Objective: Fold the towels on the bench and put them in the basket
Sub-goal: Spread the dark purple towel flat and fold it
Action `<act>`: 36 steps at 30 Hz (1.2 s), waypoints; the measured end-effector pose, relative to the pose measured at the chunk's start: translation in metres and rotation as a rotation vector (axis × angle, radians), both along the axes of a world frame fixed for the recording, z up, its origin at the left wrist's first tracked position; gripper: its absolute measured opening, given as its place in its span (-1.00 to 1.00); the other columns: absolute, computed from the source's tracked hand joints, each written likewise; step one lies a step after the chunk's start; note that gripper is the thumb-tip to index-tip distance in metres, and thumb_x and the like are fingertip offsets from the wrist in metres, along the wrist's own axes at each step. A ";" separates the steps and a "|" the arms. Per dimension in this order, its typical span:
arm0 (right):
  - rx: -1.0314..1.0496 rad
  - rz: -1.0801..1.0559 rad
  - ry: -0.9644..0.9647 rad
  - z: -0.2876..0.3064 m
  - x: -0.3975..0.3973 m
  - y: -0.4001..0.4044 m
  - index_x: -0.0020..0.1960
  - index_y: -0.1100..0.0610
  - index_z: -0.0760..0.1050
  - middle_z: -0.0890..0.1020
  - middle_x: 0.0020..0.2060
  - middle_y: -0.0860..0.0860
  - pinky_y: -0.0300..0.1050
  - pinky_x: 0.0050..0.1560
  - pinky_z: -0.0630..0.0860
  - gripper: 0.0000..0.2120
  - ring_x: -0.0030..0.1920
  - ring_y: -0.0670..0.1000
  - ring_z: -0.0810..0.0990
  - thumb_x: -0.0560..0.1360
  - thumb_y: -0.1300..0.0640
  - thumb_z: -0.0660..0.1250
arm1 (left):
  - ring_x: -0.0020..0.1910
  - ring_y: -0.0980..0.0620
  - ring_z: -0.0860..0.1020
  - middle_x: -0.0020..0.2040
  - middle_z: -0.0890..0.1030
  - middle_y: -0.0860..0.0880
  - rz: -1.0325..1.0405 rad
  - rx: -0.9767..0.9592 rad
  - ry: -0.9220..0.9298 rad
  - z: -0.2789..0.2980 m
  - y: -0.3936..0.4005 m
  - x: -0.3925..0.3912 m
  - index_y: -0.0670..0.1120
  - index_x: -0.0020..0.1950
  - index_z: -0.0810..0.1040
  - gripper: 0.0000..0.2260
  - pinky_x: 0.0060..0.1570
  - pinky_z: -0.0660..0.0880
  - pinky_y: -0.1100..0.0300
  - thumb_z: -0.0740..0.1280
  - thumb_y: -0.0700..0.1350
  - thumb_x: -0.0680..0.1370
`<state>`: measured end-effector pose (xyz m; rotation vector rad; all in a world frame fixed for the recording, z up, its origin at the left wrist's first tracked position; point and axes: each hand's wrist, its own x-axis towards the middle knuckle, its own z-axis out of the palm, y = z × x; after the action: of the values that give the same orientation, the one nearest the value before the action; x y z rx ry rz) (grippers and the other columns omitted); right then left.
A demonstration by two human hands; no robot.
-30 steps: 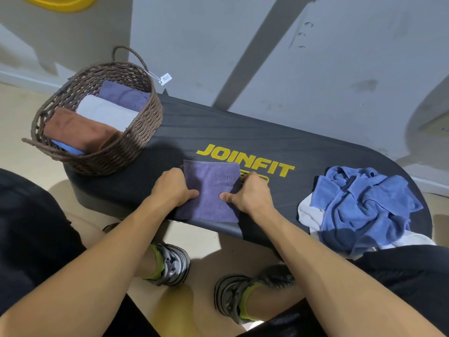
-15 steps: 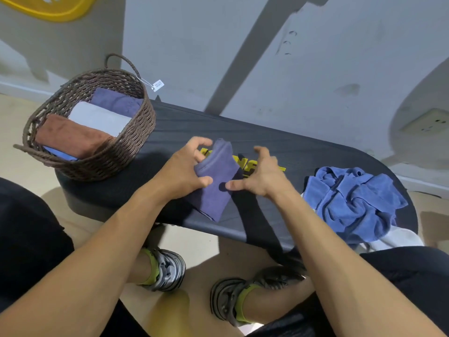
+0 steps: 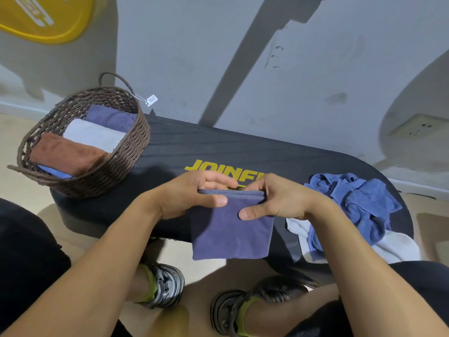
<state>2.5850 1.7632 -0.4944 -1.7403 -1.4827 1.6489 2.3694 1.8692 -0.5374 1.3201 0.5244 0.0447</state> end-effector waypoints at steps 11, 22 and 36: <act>-0.272 -0.409 0.061 -0.028 0.024 -0.002 0.07 0.30 0.57 0.63 -0.18 0.14 0.01 -0.24 0.66 -0.67 -0.22 0.10 0.63 0.65 0.02 0.23 | 0.01 0.03 0.59 0.06 0.63 0.01 0.456 -0.151 0.140 -0.048 -0.017 0.018 -0.16 0.15 0.55 -0.77 -0.04 0.47 0.19 0.33 -0.03 0.60; -0.116 -0.910 -0.080 -0.103 0.019 -0.004 -0.03 0.11 0.59 0.59 -0.16 0.08 -0.20 -0.36 0.38 -0.89 -0.25 0.01 0.48 0.61 0.18 0.28 | 0.00 -0.05 0.69 0.08 0.68 -0.10 0.501 -0.172 0.346 -0.073 -0.030 0.017 0.04 0.28 0.41 -0.55 -0.06 0.64 0.02 0.49 -0.20 0.48; 0.141 -0.510 -0.113 -0.063 0.010 0.012 -0.13 0.11 0.61 0.64 -0.37 -0.10 -0.24 -0.32 0.49 -0.95 -0.43 -0.15 0.52 0.43 0.21 0.47 | 0.02 0.00 0.53 -0.01 0.59 -0.08 0.473 0.851 0.103 -0.065 -0.053 0.031 -0.15 -0.07 0.63 -0.62 0.07 0.46 0.20 0.25 -0.53 0.31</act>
<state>2.5947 1.7749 -0.5574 -1.9483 -1.0443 1.1753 2.4007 1.8161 -0.6020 1.9962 0.9568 0.6533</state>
